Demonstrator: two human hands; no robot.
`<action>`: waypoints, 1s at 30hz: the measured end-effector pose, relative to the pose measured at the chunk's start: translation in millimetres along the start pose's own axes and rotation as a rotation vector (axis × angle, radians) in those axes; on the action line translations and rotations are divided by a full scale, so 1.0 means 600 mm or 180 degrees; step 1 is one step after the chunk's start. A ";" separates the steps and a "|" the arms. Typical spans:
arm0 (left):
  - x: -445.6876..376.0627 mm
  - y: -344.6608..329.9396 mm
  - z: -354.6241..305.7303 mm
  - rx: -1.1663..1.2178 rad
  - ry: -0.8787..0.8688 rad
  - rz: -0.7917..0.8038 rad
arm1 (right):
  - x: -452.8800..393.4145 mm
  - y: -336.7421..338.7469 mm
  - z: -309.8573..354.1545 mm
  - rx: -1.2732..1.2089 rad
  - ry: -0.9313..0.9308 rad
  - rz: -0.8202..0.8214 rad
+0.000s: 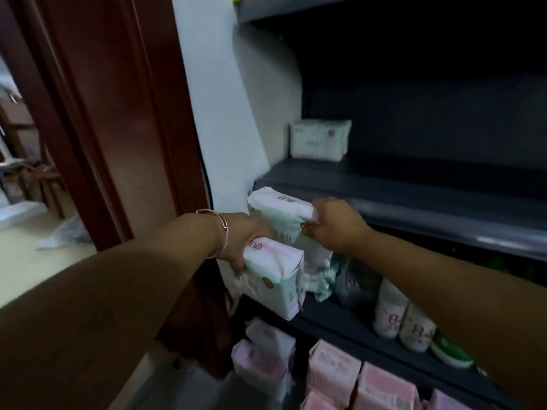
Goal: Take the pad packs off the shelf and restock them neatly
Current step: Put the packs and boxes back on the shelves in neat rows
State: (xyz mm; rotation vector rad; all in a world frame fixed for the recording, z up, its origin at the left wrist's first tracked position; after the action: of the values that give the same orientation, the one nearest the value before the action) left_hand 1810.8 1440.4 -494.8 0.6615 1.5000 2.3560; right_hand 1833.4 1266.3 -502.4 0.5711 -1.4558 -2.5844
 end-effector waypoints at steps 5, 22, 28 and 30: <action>-0.023 0.111 0.056 -0.0079 0.0104 -0.0330 | -0.069 0.109 0.012 -0.0243 0.0027 -0.0416; -0.245 0.245 0.184 -0.0196 0.0075 -0.0730 | -0.315 0.160 -0.099 -0.0142 0.0024 -0.0514; -0.304 0.235 0.204 -0.0214 0.0044 -0.0657 | -0.356 0.140 -0.145 -0.0176 -0.0150 -0.0390; -0.315 0.234 0.207 -0.0203 0.0053 -0.0667 | -0.363 0.136 -0.155 -0.0181 -0.0217 -0.0321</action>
State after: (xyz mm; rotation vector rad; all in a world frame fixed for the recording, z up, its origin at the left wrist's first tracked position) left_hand 2039.0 1391.3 -366.7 0.4470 1.4191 2.2446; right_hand 2062.9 1210.9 -419.1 0.5686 -1.4029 -2.7388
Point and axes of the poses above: each hand's wrist, its own x-axis away from the middle knuckle, its own y-axis out of the back of the hand, z = x × y, the point moved 3 cm from there along -x, towards the middle knuckle, and after that the axes turned 13 degrees about -x, right-handed, at the moved point
